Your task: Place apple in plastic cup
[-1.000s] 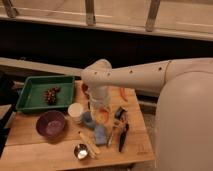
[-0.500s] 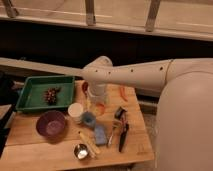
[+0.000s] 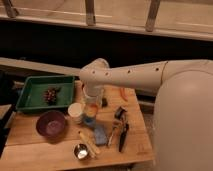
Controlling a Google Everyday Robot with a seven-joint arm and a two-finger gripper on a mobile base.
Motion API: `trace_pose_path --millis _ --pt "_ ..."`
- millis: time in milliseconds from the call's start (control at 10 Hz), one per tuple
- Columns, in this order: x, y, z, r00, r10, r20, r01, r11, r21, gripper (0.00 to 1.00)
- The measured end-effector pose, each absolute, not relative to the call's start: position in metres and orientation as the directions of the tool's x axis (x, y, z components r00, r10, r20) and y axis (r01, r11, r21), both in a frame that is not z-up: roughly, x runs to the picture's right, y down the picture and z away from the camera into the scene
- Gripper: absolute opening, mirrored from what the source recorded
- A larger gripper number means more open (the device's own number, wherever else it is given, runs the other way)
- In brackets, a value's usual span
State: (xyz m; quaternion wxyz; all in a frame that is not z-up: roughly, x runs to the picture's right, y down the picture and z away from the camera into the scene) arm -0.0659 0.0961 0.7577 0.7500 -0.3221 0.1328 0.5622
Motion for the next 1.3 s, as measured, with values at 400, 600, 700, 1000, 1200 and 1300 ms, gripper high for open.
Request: trace_pose_path --millis 400,600,700,1000,1200,1300 --pt "-0.083 0.103 0.765 0.353 0.747 -0.564 -0.914 0.146 -0.380 0.39" --pt "-0.087 0.107 0.766 0.358 0.740 -0.570 -0.912 0.146 -0.384 0.58" --pt "-0.084 0.109 0.766 0.354 0.739 -0.573 -0.914 0.143 -0.380 0.62" --pt "-0.082 0.110 0.764 0.349 0.743 -0.571 -0.915 0.141 -0.377 0.62" --pt "-0.082 0.110 0.763 0.349 0.747 -0.566 -0.915 0.140 -0.379 0.62" --pt "-0.080 0.109 0.763 0.346 0.748 -0.566 -0.916 0.138 -0.377 0.62"
